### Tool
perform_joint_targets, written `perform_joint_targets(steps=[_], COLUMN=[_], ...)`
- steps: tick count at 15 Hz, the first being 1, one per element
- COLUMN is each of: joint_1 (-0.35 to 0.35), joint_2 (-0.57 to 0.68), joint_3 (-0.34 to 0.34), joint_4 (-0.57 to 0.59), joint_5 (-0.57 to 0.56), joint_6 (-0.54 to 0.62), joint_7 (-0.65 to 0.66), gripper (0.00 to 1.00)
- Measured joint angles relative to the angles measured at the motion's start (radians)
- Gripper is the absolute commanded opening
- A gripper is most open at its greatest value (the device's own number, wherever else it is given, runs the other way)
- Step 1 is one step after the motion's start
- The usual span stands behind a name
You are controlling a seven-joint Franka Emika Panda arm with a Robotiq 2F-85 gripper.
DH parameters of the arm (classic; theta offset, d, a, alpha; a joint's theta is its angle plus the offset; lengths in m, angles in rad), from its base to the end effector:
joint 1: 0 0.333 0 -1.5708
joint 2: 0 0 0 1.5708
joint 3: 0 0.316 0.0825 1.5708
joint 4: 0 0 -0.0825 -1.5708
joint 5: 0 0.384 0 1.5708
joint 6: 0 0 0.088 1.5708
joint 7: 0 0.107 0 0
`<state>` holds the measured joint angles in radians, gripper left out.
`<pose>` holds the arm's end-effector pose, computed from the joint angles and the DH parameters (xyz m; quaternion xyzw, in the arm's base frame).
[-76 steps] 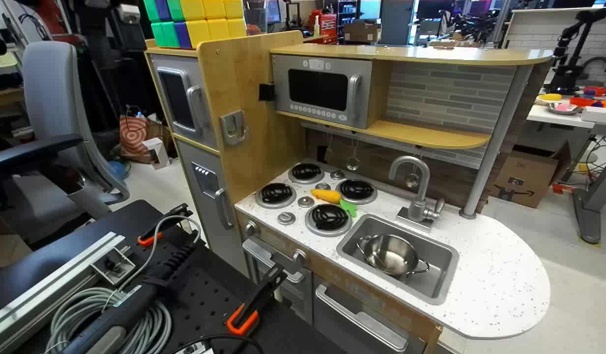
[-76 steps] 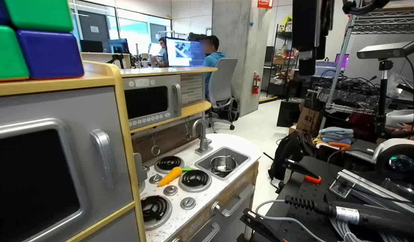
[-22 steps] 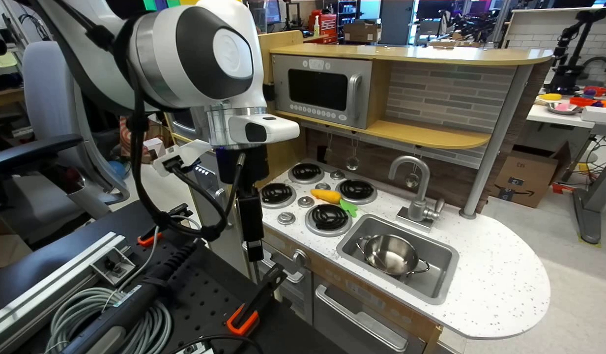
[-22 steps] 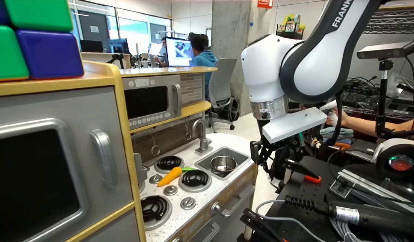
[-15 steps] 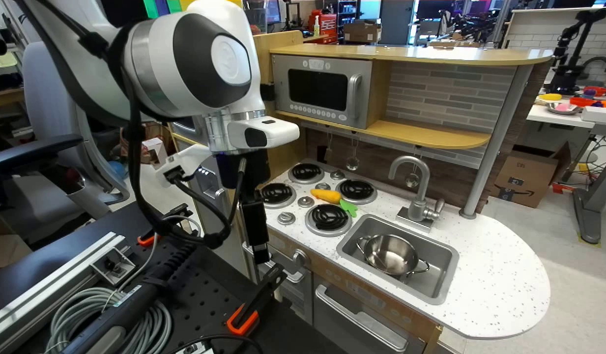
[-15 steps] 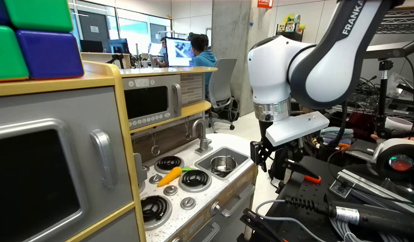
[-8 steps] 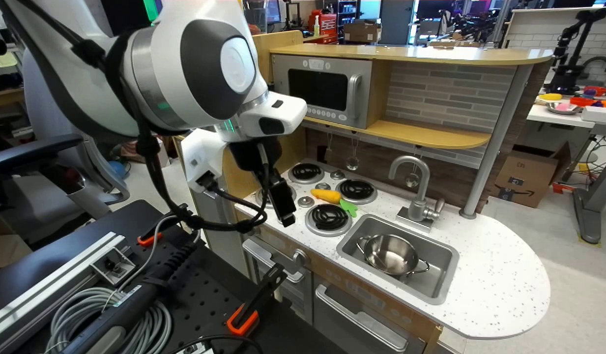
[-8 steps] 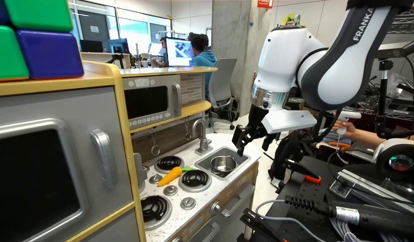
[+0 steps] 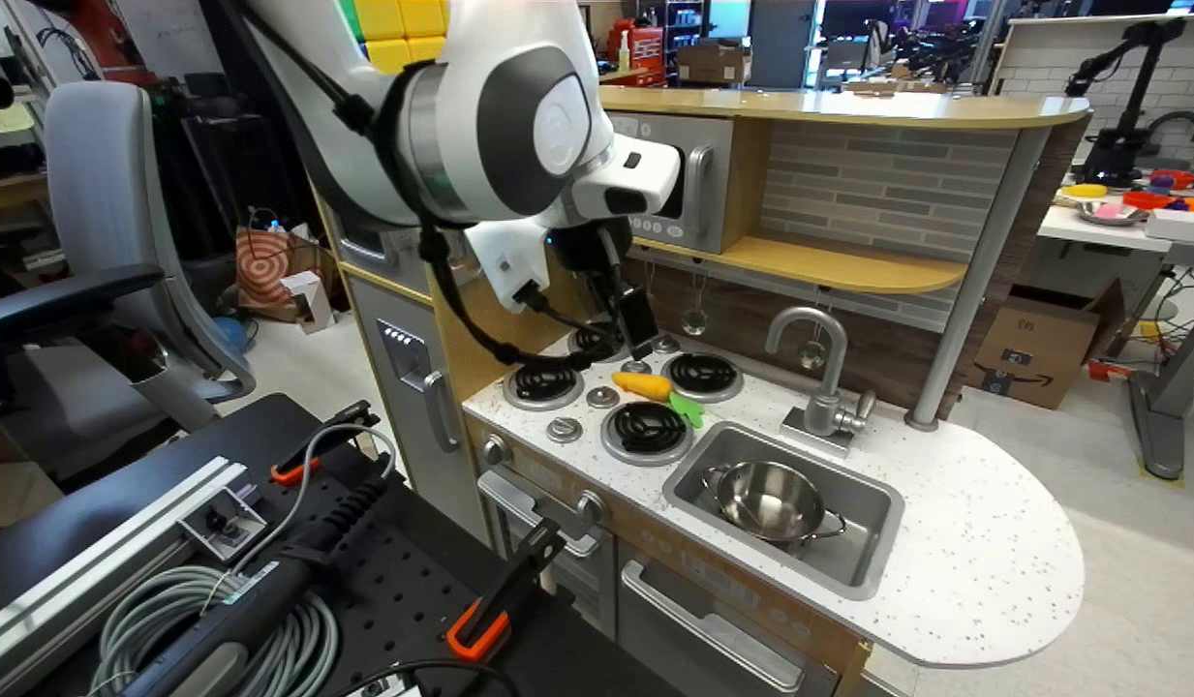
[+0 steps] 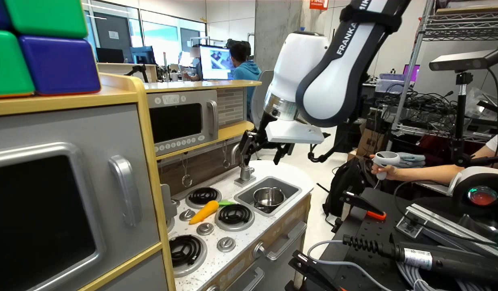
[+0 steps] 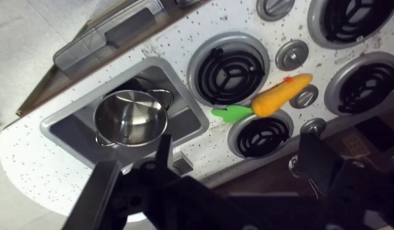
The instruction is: Pick up the carrot plush toy from the stove and put it in the pot.
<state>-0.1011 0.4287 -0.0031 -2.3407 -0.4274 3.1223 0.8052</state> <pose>0.5360 -0.0203 0.1856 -0.9557 0.2354 -0.1754 0.0196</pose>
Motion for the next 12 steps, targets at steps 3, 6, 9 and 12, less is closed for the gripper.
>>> perform_joint_targets(steps=[3, 6, 9, 12], joint_1=[0.086, 0.15, 0.214, 0.224], joint_2=[0.102, 0.214, 0.306, 0.326], joint_3=[-0.056, -0.094, -0.128, -0.128], joint_4=[0.145, 0.271, 0.341, 0.346], joint_5=[0.0, 0.0, 0.155, 0.198], joint_6=[-0.02, -0.058, -0.069, -0.069], joint_7=[0.067, 0.128, 0.061, 0.031], gripper=[1.0, 1.0, 1.0, 1.0])
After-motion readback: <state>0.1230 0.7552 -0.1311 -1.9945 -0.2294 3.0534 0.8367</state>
